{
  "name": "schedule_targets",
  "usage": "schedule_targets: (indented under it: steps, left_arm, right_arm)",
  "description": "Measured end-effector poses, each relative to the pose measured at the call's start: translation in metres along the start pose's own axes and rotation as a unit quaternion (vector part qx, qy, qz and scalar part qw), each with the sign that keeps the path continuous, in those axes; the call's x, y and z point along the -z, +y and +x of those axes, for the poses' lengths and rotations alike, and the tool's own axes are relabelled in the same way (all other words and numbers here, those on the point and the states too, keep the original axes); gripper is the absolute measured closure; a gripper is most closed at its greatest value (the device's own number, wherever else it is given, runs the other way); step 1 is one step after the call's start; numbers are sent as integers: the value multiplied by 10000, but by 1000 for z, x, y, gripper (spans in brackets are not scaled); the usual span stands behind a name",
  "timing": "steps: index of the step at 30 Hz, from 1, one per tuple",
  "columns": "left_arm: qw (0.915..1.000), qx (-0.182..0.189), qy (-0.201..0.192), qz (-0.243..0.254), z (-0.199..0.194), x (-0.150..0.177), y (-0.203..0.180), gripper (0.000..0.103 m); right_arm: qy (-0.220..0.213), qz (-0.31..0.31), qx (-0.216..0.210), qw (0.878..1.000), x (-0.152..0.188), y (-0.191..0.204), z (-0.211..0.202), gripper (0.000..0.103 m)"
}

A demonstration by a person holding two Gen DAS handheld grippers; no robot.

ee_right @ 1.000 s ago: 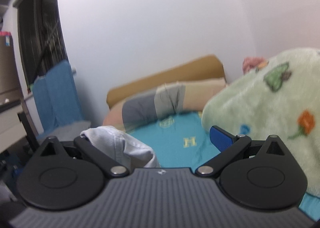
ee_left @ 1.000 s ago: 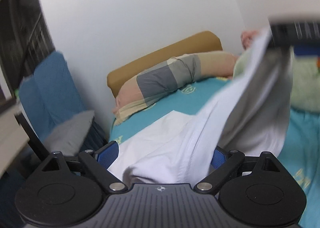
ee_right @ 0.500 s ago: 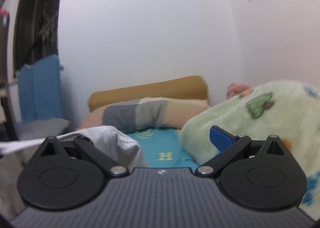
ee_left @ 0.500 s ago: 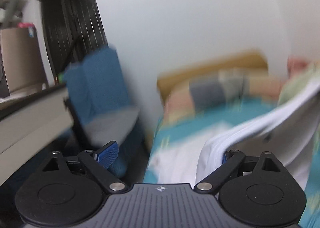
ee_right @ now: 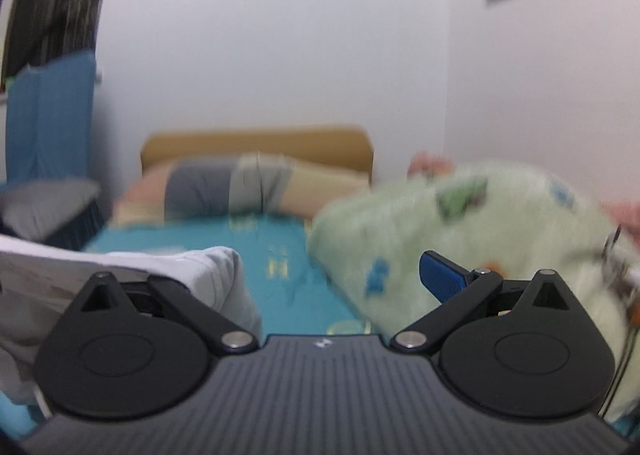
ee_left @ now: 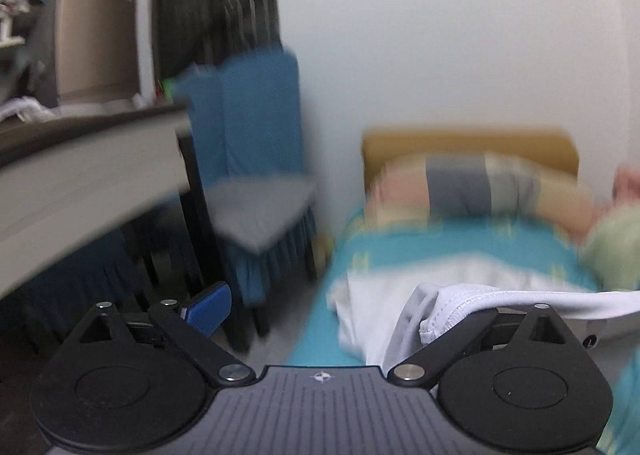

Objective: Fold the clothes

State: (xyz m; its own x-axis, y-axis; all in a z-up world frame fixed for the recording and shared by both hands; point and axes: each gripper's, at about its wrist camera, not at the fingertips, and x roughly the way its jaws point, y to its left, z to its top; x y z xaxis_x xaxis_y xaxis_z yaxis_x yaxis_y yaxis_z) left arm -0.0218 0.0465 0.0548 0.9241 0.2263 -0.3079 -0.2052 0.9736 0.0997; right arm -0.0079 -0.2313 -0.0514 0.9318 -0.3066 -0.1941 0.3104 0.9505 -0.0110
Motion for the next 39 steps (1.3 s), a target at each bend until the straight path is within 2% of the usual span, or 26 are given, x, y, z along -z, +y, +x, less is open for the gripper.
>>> schedule_targets:
  steps: [3,6,9,12,18,21,23,26,27,30,34,39]
  left_arm:
    - [9976,-58,-564,-405,-33,-45,16,2]
    - [9923,72,-1041,-671,-68,-97,34,2]
    - [9834,93,-1679,-680,-114,-151,50,2]
    - [9732,194,-2148,-795,-162,-207,68,2]
    - [9542,517,-2803,-914,-252,-301,90,0]
    - [9487,622,-2991,-813,-286,-331,88,0]
    - [9473,678,-3040,-746,-295,-341,81,0]
    - [9505,760,-2941,-651,-289,-347,67,0]
    - [9530,790,-2857,-628,-276,-343,61,0]
    - [9624,887,-2503,-575,-214,-323,41,0]
    - [9750,978,-1939,-479,-120,-289,14,0]
    - [9856,645,-1553,-161,7,-248,-31,0]
  right_arm:
    - [-513,56,-195,9985,-56,0,-28,0]
    - [-1051,146,-359,9937,-119,-2,-59,0]
    - [-1572,204,-507,9861,-184,-7,-95,0]
    - [-2051,183,-606,9767,-247,-16,-136,0]
    - [-2801,-27,-460,9589,-337,-40,-205,0]
    - [-3140,-133,-355,9487,-376,-51,-236,0]
    - [-3230,-188,-227,9459,-386,-59,-240,0]
    - [-3151,-266,-137,9486,-386,-67,-225,0]
    - [-3054,-279,-126,9517,-381,-68,-216,0]
    - [-2696,-369,-115,9622,-358,-67,-178,0]
    - [-1954,-492,-239,9792,-317,-59,-110,0]
    - [-985,-685,-492,9916,-266,-41,10,0]
